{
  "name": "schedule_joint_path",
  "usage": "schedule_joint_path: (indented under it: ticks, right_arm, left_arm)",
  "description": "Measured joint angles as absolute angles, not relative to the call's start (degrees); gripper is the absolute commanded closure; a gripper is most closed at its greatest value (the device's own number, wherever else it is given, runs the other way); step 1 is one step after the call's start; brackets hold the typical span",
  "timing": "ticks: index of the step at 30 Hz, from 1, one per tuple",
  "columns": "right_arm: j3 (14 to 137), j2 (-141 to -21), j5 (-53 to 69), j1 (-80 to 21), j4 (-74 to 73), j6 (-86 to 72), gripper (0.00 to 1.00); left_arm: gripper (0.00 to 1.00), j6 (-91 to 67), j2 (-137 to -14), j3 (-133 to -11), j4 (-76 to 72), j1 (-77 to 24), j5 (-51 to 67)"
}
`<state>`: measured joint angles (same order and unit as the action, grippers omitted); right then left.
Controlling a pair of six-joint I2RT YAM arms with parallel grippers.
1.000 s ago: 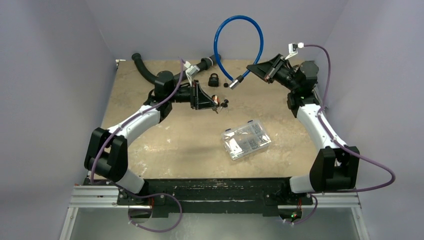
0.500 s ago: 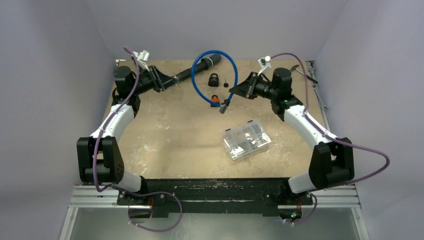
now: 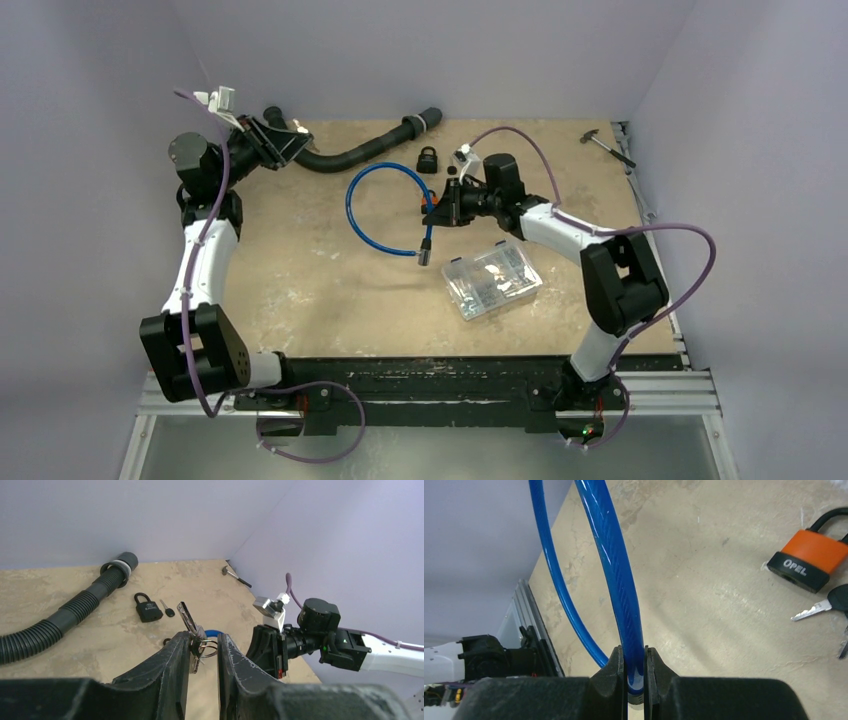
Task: Lock with the key
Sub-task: Place the lock at the center of the board.
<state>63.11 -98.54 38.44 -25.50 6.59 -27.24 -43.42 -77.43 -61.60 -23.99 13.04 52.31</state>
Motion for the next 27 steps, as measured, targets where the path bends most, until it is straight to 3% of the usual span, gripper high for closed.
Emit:
schedule_joint_path:
  ticks: [16, 27]
  right_arm:
    - [72.69, -112.01, 38.7, -28.56, -0.73, -14.87, 1.0]
    - [76.97, -113.38, 37.63, -28.56, -10.15, -5.41, 1.0]
  left_arm:
    - [1.0, -39.72, -73.38, -57.36, -20.16, 12.91, 53.08]
    - [1.0, -33.12, -73.38, -57.36, -14.15, 8.45, 53.52]
